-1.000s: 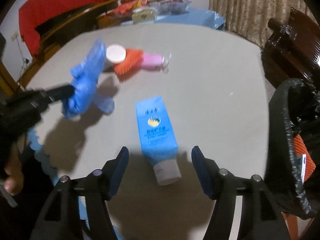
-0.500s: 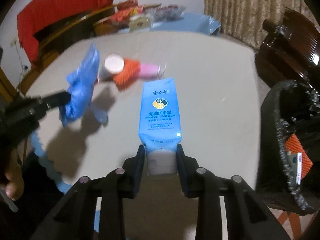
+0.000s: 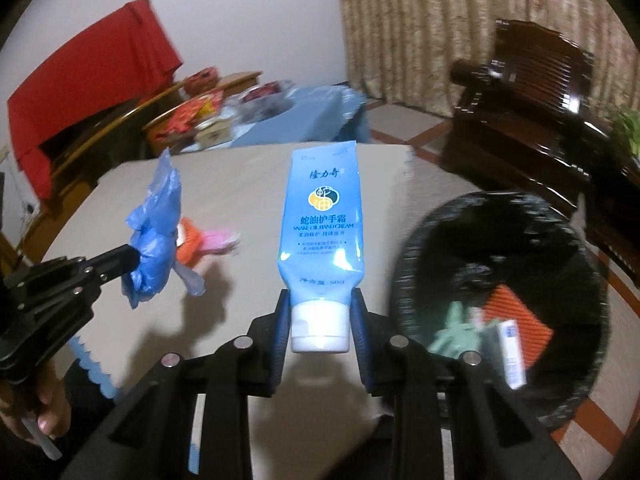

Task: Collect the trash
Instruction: 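Carry the blue bag and blue tube over the bin and open both tools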

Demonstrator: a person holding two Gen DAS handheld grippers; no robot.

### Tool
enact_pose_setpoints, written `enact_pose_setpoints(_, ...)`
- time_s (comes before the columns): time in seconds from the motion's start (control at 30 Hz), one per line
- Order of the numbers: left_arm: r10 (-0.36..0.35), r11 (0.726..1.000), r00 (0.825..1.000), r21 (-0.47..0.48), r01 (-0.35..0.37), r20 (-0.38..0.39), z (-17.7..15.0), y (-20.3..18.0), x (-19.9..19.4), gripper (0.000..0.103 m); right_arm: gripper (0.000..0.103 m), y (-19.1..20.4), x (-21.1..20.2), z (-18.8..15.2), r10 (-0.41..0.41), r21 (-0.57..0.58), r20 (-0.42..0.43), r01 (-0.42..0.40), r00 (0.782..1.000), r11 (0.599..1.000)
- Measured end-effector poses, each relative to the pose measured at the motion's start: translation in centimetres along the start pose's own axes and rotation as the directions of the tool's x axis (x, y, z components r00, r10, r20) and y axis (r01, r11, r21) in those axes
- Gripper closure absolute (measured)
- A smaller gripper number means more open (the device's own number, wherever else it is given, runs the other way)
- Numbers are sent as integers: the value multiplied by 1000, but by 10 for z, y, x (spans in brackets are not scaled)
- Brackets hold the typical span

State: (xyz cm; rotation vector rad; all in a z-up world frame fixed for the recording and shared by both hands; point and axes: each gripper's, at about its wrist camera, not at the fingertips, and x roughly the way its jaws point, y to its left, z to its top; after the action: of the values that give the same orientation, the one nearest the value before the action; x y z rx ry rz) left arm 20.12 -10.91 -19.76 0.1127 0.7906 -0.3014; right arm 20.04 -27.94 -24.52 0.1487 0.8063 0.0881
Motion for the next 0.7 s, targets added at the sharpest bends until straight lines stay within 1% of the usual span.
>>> enact_pose_setpoints(0.13,-47,999,999,23,47,-3,15,-49,12,102,74,-47,-13,5,-65,28,15,65,998,997)
enact_pose_setpoints(0.3,-122,990,992,75,122,-10,34,-115,33,102,74,-112,-15,5,-134,86,-9,134,991,987)
enact_pose_setpoints(0.4,-171,978,985,113,172,-25,44,-158,50,102,74,-144,-10,1,-159,127,-31,162,987,979)
enact_pose_setpoints(0.57,-234,959,970,149,242,-66,50,-207,80,102,74,-188,4,-5,-194,180,-64,203,979,962)
enact_pose_setpoints(0.6,-252,951,964,160,263,-81,51,-217,90,102,74,-195,8,-7,-199,188,-75,210,977,960)
enact_pose_setpoints(0.67,-279,937,948,175,304,-153,48,-231,113,93,73,-212,23,-14,-198,216,-130,223,972,951)
enact_pose_setpoints(0.7,-265,937,948,186,296,-176,44,-237,124,89,72,-221,30,-19,-202,238,-152,234,968,943)
